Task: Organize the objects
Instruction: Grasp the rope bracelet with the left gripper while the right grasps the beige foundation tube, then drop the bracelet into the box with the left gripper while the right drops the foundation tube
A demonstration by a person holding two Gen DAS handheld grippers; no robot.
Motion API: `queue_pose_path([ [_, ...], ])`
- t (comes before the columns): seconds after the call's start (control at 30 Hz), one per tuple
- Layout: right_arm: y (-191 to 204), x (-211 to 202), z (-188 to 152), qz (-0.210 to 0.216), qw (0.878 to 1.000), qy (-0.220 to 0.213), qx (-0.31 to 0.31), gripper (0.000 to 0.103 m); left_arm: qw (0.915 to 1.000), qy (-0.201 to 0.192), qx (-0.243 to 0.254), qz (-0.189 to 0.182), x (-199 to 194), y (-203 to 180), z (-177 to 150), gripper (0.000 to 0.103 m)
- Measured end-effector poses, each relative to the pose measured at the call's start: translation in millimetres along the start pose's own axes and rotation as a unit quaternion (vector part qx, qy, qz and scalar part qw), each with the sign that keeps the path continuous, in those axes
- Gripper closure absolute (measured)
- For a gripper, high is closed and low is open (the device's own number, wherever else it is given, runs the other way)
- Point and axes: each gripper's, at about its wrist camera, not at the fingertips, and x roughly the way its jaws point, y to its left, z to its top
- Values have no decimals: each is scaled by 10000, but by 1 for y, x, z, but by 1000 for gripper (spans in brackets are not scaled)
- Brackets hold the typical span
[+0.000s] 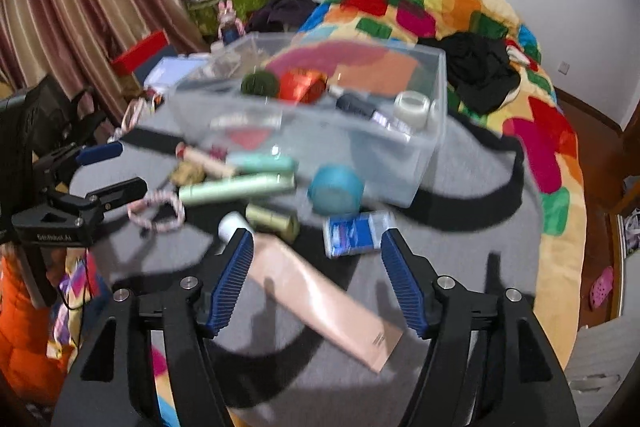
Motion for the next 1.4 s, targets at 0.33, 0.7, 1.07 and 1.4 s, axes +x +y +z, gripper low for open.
queue_pose_path([
  [0.33,27,34,-10,-17,9980,449,-447,32,9997,207,-137,-24,4,7,-28,48],
  [0.7,33,37,-13,-98,9976,439,-530,66,9996,17,-250,107,-7,12,-32,91],
  [1.07,35,18,-14,173,9993,212,-260,74,9983,-540,-212,-48,-34,5,-9,92],
  [1.4,23,-25,23,84,9982,-592,16,74,9948,-996,-155,-163,-44,-1,25,92],
])
